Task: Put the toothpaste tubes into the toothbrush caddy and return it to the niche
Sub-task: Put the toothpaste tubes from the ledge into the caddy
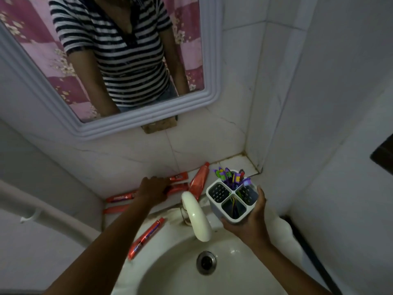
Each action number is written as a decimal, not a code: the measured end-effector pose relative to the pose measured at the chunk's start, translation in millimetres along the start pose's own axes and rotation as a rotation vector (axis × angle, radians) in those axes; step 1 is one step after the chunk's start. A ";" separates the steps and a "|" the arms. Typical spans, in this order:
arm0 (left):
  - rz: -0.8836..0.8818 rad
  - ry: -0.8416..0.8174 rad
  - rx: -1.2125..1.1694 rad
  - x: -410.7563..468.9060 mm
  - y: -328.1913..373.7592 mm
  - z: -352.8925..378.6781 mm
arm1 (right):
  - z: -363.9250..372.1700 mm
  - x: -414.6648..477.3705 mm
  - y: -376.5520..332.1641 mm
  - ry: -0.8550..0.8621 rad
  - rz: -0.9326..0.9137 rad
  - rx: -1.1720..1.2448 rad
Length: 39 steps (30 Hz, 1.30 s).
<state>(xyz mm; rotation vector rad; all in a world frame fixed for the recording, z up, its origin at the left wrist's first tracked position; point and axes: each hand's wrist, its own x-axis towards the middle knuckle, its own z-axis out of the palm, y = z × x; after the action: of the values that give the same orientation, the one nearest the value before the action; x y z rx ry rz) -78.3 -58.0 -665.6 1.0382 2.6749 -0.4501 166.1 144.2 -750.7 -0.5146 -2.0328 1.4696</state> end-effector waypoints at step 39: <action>-0.053 0.030 -0.885 19.7 50.1 -61.1 | -1.0 0.9 10.1 0.000 0.017 -0.049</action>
<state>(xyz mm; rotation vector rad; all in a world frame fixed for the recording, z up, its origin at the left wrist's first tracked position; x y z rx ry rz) -64.7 11.5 -625.4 0.6799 2.4686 0.6958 165.9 148.8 -759.8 -0.5536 -2.0732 1.4331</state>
